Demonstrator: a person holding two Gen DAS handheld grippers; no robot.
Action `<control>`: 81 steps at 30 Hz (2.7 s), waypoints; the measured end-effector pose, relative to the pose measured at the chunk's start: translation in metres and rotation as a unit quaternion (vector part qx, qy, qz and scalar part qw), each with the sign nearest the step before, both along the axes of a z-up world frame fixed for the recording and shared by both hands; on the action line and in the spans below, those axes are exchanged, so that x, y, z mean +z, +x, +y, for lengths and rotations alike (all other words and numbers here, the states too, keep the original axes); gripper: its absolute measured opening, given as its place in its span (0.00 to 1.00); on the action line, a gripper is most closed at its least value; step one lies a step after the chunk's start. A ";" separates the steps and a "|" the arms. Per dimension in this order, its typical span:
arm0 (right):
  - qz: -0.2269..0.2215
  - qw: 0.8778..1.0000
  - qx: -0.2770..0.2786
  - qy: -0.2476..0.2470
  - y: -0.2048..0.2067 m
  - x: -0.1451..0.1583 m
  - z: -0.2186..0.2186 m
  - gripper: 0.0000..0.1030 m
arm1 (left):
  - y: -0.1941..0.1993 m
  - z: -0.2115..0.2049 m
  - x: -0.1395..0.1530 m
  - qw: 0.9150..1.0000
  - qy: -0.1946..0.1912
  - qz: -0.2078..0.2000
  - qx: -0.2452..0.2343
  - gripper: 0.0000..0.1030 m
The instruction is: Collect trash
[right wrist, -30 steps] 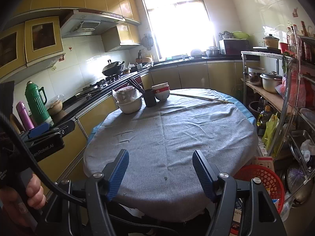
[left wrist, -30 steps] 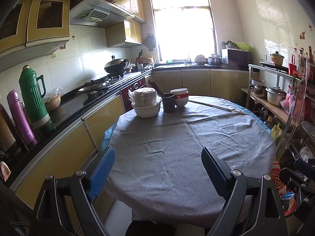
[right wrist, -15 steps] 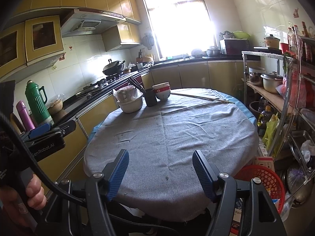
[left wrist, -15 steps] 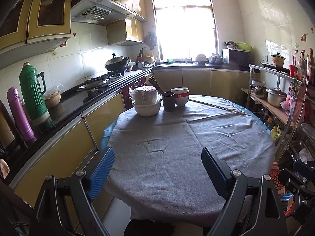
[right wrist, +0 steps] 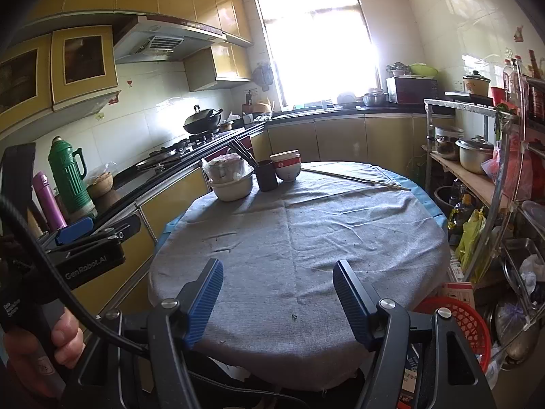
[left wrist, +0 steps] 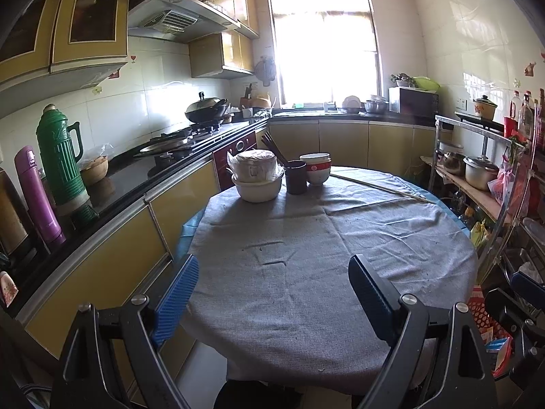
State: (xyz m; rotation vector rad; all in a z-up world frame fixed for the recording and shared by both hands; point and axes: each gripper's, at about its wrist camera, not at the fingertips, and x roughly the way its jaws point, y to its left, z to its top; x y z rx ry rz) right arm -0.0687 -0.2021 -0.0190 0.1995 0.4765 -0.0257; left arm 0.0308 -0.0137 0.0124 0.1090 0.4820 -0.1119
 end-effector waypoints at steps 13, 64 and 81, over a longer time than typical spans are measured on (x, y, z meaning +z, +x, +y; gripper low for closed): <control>0.001 1.000 0.002 -0.002 0.000 0.001 0.002 0.69 | -0.001 0.000 0.001 1.000 -0.002 -0.001 0.001 0.87; 0.011 1.000 0.004 0.007 0.013 -0.001 -0.003 0.69 | 0.003 0.002 -0.008 1.000 -0.003 0.011 0.003 0.87; 0.011 1.000 0.008 0.008 0.022 -0.002 -0.002 0.69 | 0.007 0.002 -0.012 1.000 0.000 0.016 0.005 0.87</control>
